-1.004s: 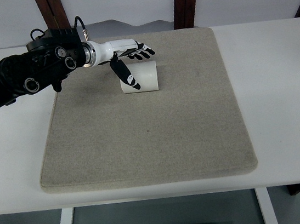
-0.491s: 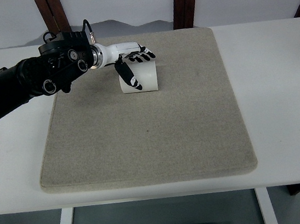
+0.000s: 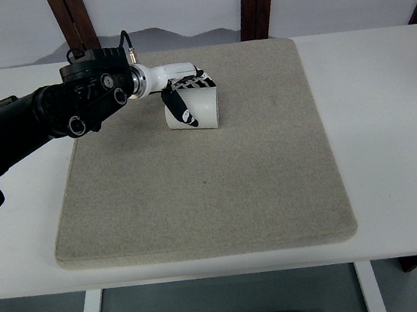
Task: Flip white cup upright
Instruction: 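Close the left hand's fingers around the white cup's body, then lift the white cup with the left hand and rotate it upright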
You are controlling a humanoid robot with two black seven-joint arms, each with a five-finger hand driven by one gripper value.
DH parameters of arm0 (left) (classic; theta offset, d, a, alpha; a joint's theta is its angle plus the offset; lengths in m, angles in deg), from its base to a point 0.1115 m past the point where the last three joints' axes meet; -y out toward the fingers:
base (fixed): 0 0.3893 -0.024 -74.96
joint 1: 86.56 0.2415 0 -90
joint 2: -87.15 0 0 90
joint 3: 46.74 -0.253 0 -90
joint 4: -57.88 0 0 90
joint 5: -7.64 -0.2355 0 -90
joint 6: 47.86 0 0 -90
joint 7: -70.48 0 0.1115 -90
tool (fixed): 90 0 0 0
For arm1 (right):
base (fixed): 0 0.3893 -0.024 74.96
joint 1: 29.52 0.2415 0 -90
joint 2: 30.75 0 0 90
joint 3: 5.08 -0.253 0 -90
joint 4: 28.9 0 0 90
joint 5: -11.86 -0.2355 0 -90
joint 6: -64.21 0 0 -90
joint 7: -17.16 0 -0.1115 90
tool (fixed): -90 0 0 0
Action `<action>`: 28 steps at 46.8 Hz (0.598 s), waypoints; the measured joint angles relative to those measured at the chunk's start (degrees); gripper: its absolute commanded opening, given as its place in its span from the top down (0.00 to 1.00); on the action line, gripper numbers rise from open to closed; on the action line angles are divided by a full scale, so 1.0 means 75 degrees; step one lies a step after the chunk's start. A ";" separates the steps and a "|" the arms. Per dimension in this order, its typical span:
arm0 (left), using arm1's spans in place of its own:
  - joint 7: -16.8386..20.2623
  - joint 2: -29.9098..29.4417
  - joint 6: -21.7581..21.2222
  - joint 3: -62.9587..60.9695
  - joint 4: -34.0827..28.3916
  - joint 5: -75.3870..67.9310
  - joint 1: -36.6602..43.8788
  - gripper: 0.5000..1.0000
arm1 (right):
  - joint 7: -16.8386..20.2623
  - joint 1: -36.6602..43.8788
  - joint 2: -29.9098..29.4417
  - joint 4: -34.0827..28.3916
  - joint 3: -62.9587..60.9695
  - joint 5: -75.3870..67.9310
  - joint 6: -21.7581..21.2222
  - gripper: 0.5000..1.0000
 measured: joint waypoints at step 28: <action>0.0349 -0.0067 0.0030 0.0635 -0.0321 0.0694 0.0065 0.73 | -0.0001 0.0000 0.0000 0.0000 0.0000 -0.0002 0.0000 0.10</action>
